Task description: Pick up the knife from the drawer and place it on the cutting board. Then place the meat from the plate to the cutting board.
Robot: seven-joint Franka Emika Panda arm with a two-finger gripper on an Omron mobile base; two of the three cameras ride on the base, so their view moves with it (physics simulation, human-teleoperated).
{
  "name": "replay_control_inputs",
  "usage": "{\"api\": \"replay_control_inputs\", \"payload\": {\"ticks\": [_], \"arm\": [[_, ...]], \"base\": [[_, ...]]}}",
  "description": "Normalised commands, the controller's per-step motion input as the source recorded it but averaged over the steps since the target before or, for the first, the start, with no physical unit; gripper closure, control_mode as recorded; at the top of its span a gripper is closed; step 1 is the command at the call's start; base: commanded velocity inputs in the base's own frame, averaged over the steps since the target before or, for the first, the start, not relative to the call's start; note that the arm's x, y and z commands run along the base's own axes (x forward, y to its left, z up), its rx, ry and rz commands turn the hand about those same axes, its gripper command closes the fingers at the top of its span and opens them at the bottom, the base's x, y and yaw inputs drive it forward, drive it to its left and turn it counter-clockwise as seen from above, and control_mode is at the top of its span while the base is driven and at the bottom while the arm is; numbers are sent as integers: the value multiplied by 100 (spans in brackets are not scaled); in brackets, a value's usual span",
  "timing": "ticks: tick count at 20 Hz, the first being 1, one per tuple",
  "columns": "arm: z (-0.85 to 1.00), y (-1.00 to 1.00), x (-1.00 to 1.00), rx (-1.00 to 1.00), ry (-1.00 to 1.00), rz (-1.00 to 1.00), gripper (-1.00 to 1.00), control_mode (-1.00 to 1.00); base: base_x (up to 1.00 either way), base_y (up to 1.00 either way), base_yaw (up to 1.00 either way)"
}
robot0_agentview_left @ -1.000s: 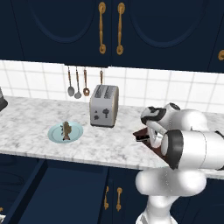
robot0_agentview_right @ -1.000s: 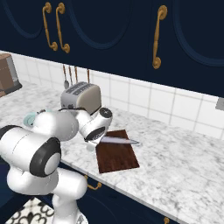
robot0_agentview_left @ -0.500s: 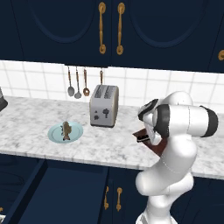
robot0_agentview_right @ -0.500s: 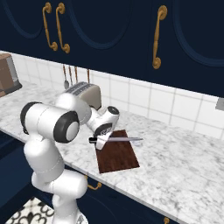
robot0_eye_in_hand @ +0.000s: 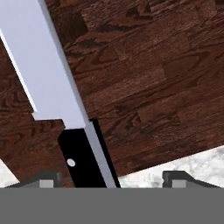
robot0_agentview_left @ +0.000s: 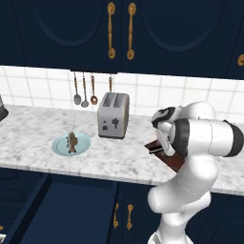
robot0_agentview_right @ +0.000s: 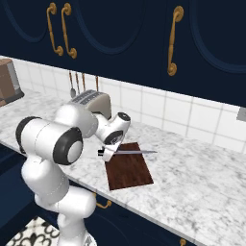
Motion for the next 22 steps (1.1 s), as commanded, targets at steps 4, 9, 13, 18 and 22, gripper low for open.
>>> {"api": "replay_control_inputs", "payload": {"ticks": [4, 9, 13, 18, 22], "arm": [[60, 47, -33, -6, -8, 0, -100, -100], [31, 56, -29, -10, -3, 3, -100, -100], [1, 96, -23, -21, 2, 17, -100, -100], [16, 99, -5, -26, 4, 32, -100, -100], [34, 96, 0, -23, 7, 50, -100, -100]], "base": [[0, 0, 0], [0, 0, 0], [0, 0, 0], [0, 0, 0], [0, 0, 0]]}}
